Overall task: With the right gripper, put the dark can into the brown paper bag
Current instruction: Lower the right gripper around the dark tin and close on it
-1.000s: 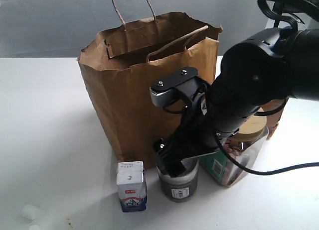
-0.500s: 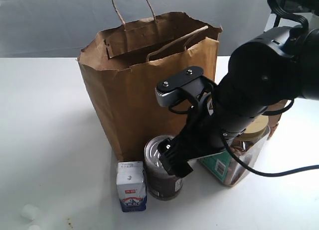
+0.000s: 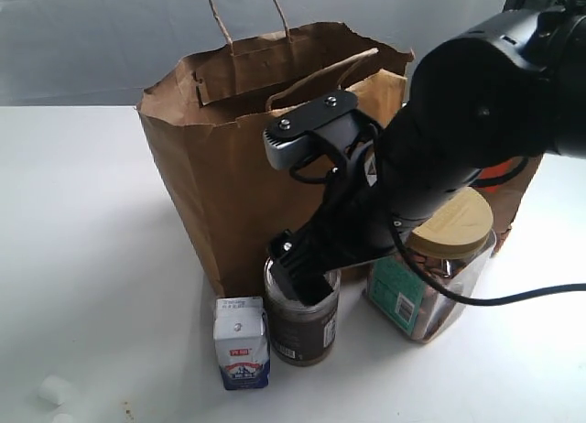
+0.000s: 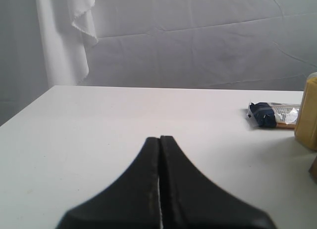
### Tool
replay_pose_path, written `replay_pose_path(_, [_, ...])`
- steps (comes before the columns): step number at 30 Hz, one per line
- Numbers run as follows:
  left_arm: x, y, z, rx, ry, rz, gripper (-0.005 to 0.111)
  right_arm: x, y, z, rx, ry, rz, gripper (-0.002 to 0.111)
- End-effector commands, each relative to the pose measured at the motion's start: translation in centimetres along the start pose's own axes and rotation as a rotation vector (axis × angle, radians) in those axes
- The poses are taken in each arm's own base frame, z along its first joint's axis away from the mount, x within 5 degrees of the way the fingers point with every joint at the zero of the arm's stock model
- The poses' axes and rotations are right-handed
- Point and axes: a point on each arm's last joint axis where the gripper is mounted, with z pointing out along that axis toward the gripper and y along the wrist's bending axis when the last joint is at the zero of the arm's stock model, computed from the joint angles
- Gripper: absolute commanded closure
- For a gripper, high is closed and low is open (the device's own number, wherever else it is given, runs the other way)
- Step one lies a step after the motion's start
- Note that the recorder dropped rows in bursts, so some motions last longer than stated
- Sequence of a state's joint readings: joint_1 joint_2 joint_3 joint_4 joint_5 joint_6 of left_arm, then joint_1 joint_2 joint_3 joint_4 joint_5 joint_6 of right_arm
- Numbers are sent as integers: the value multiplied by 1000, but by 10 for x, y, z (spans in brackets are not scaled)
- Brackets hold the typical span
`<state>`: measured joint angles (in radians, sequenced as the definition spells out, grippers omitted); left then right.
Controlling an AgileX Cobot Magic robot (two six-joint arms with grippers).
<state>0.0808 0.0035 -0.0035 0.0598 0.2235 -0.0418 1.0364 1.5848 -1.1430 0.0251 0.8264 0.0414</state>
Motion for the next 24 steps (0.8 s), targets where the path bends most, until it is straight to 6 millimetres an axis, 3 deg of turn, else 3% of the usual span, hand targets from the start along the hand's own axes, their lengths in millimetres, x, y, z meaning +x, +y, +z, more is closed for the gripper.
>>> replay_pose_path(1, [0, 0, 0, -2, -9, -1, 107, -4, 8, -3, -12, -43, -31, 14])
replay_pose_path(6, [0, 0, 0, -2, -9, -1, 107, -5, 11, 0, -14, -46, -41, 14])
replay_pose_path(15, [0, 0, 0, -2, -9, -1, 107, -3, 13, 39, -8, 51, -50, 14])
replay_pose_path(21, [0, 0, 0, -2, -9, -1, 107, -7, 13, 48, -2, 25, -57, 14])
replay_pose_path(24, [0, 0, 0, -2, -9, -1, 107, -9, 13, 50, 3, 8, -64, 22])
